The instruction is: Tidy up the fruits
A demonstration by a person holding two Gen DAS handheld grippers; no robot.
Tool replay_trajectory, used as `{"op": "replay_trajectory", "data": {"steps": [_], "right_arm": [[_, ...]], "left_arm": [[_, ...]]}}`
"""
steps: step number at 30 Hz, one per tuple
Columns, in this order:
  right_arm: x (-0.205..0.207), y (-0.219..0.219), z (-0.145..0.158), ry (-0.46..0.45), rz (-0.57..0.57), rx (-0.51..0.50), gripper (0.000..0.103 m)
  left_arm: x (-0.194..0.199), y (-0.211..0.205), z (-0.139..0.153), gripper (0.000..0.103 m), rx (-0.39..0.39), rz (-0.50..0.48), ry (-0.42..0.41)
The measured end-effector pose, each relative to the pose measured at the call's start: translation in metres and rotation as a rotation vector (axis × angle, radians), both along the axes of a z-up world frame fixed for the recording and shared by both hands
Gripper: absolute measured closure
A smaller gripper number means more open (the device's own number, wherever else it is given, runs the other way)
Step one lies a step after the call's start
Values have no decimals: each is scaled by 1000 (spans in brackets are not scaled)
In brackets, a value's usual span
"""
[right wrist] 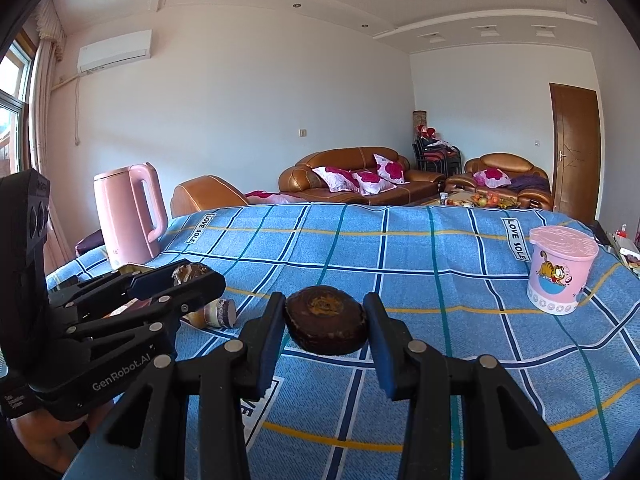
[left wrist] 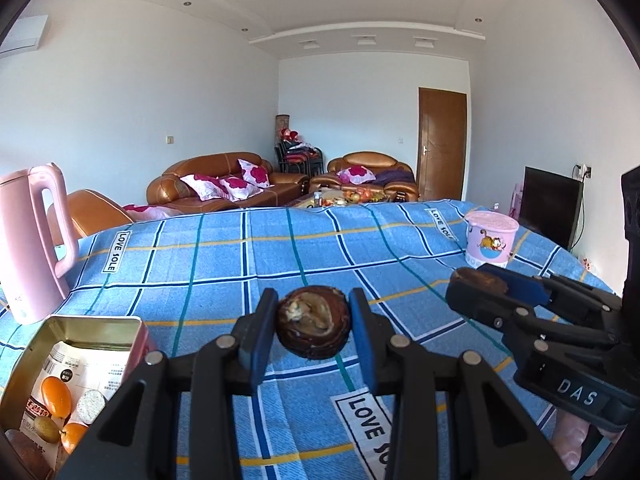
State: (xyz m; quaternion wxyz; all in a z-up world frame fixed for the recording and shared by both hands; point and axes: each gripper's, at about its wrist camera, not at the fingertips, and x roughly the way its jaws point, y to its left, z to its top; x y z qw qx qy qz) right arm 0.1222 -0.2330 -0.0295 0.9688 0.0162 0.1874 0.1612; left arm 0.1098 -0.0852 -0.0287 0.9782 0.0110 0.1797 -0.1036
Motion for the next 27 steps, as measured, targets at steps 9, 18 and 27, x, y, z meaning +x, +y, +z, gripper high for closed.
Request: {"op": "replay_trajectory", "data": {"steps": [9, 18, 27], "right_arm": [[-2, 0, 0, -9, 5, 0, 61], [-1, 7, -1, 4, 13, -12, 61], [-6, 32, 7, 3, 67, -27, 61]], "left_arm": [[-3, 2, 2, 65, -7, 3, -10], [-6, 6, 1, 65, -15, -10, 15], [-18, 24, 3, 65, -19, 10, 21]]}}
